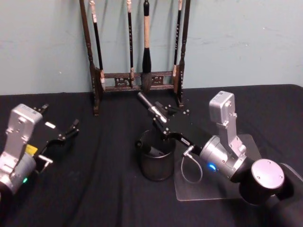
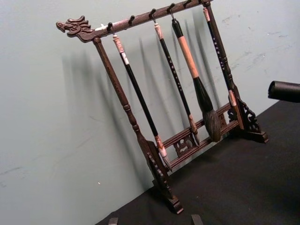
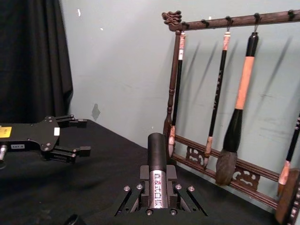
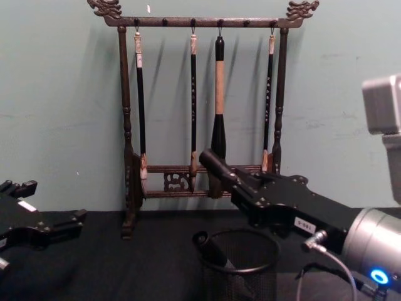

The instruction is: Pick up the water-based marker from the table and place it into the pen holder.

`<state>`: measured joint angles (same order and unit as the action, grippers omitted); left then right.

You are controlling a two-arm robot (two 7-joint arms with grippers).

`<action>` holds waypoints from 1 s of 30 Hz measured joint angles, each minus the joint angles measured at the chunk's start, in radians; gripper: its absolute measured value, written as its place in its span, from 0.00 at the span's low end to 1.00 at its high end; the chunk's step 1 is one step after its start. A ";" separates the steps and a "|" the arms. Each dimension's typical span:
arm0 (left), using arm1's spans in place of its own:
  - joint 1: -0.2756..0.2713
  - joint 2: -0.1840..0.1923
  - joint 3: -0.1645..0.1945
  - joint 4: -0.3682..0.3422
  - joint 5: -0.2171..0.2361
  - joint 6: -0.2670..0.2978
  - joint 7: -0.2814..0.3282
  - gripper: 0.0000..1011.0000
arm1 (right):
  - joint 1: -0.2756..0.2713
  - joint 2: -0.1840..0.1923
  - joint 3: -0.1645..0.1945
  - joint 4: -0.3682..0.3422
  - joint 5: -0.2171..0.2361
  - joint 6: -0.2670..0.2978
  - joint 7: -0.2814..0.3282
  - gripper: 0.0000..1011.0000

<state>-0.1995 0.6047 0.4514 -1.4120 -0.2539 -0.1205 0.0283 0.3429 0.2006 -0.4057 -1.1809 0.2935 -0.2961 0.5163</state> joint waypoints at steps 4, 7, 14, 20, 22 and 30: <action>0.000 0.000 0.000 0.000 0.000 0.000 0.000 1.00 | 0.014 -0.007 -0.011 0.016 -0.001 -0.002 0.006 0.21; 0.000 0.000 0.000 0.000 0.000 0.000 0.000 1.00 | 0.024 -0.013 -0.017 0.027 -0.002 -0.003 0.011 0.21; 0.000 0.000 0.000 0.000 0.000 0.000 0.000 1.00 | 0.046 -0.026 -0.030 0.054 -0.002 -0.006 0.019 0.21; 0.000 0.000 0.000 0.000 0.000 0.000 0.000 1.00 | 0.065 -0.037 -0.041 0.081 -0.004 -0.011 0.023 0.21; 0.000 0.000 0.000 0.000 0.000 0.000 0.000 1.00 | 0.070 -0.040 -0.043 0.089 -0.005 -0.012 0.023 0.21; 0.000 0.000 0.000 0.000 0.000 0.000 0.000 1.00 | 0.079 -0.043 -0.047 0.100 -0.006 -0.013 0.028 0.21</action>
<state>-0.1995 0.6047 0.4514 -1.4120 -0.2539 -0.1205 0.0283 0.4217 0.1574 -0.4526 -1.0807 0.2871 -0.3093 0.5439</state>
